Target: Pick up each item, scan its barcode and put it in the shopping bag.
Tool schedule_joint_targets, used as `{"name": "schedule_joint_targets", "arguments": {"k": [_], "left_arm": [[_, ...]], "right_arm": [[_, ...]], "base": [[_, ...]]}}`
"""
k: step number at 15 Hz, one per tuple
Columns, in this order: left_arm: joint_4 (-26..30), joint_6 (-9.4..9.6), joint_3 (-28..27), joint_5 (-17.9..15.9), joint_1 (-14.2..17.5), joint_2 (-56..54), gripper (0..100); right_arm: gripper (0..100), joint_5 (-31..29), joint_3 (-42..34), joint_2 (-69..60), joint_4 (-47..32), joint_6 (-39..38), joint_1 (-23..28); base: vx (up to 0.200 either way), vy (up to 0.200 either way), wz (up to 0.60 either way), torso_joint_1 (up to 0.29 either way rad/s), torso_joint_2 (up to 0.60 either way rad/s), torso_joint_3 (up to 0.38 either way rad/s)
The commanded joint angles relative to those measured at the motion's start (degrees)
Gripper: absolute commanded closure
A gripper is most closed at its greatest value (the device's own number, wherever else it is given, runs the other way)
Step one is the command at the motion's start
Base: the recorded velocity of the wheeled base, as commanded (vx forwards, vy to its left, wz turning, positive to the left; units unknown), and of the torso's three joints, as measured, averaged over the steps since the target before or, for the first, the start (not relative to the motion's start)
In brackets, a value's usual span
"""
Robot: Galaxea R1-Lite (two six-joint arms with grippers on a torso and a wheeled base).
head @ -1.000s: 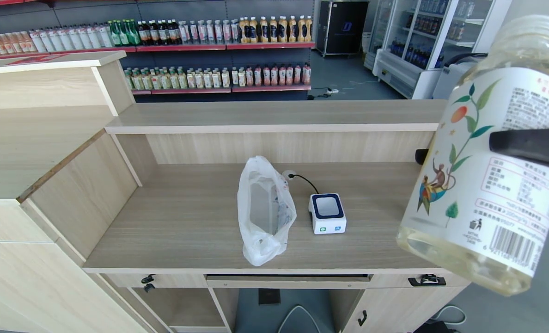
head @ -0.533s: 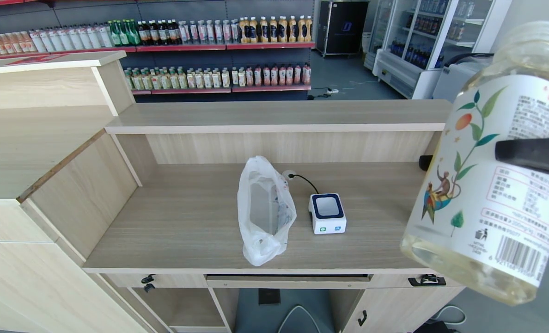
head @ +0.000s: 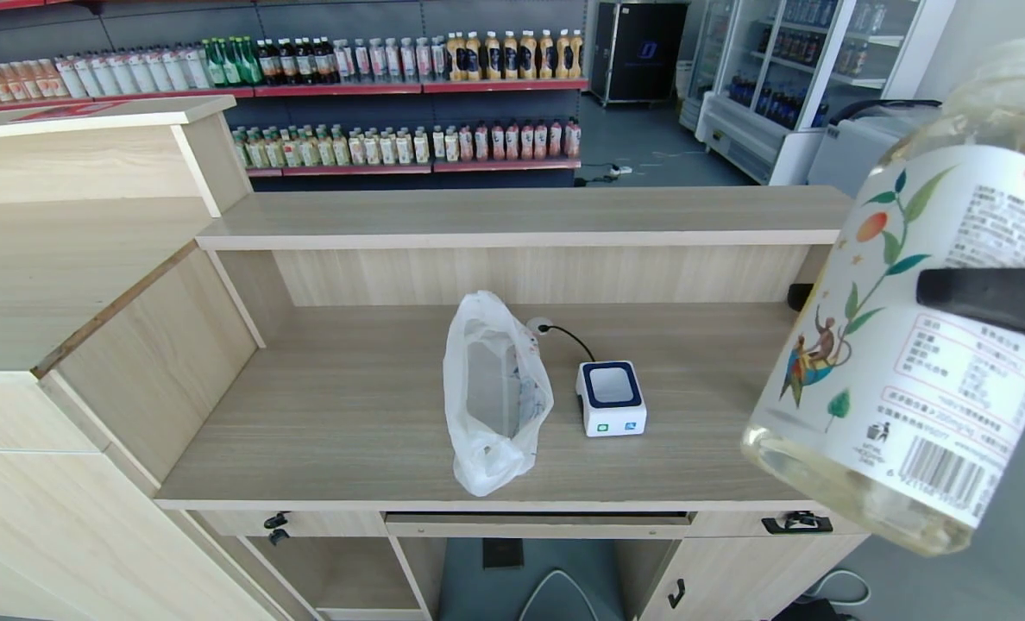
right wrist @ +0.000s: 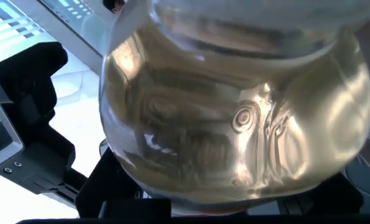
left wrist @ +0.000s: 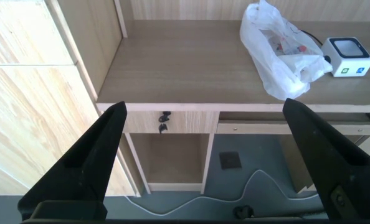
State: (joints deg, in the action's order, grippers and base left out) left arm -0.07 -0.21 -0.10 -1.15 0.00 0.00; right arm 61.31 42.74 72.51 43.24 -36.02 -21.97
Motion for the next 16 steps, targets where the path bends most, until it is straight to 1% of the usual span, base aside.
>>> {"name": "schedule_joint_targets", "arguments": {"k": [1,2,4,6,7,8,9,10,11,12,13,16], "left_arm": [[-0.01,0.03,0.01,0.00,0.00,0.09,0],[-0.01,0.03,0.01,0.00,0.00,0.09,0],[-0.01,0.03,0.01,0.00,0.00,0.09,0],[-0.01,0.03,0.01,0.00,0.00,0.09,0],[-0.01,0.03,0.01,0.00,0.00,0.09,0],[-0.01,0.03,0.01,0.00,0.00,0.09,0],[-0.01,0.03,0.01,0.00,0.00,0.09,0],[-0.01,0.03,0.01,0.00,0.00,0.09,0],[-0.01,0.03,0.01,0.00,0.00,0.09,0],[-0.01,0.03,0.01,0.00,0.00,0.09,0],[-0.01,0.03,0.01,0.00,0.00,0.09,0],[-0.01,0.03,0.01,0.00,0.00,0.09,0]], "right_arm": [[100,-4.97,-2.57,3.60,-0.17,10.62,4.39],[100,-7.61,-3.63,5.63,-0.17,17.04,6.76],[100,-13.49,-5.30,11.16,0.27,31.01,13.35],[100,-19.29,-4.60,17.93,1.50,47.36,21.35],[100,-19.73,-4.42,19.42,1.67,52.11,24.16],[100,-19.82,-4.42,20.04,1.67,54.74,25.57],[100,-20.26,-4.16,20.92,1.41,61.60,27.94],[100,-21.76,-4.16,20.92,1.23,65.38,28.82],[100,-23.51,-4.24,20.92,1.23,67.31,29.17],[100,-28.17,-3.89,20.74,1.23,70.39,29.97],[100,-29.49,-3.72,20.65,1.41,71.79,30.49],[100,-29.67,-3.98,20.21,1.67,75.66,31.72]], "base": [[0.000,0.000,0.00,0.000,0.00,0.000],[0.000,0.000,0.00,0.000,0.00,0.000],[0.000,0.000,0.00,0.000,0.00,0.000],[0.000,0.000,0.00,0.000,0.00,0.000],[0.000,0.000,0.00,0.000,0.00,0.000],[0.000,0.000,0.00,0.000,0.00,0.000],[0.000,0.000,0.00,0.000,0.00,0.000],[0.000,0.000,0.00,0.000,0.00,0.000],[0.000,0.000,0.00,0.000,0.00,0.000],[0.000,0.000,0.00,0.000,0.00,0.000],[0.000,0.000,0.00,0.000,0.00,0.000],[0.000,0.000,0.00,0.000,0.00,0.000]]}}
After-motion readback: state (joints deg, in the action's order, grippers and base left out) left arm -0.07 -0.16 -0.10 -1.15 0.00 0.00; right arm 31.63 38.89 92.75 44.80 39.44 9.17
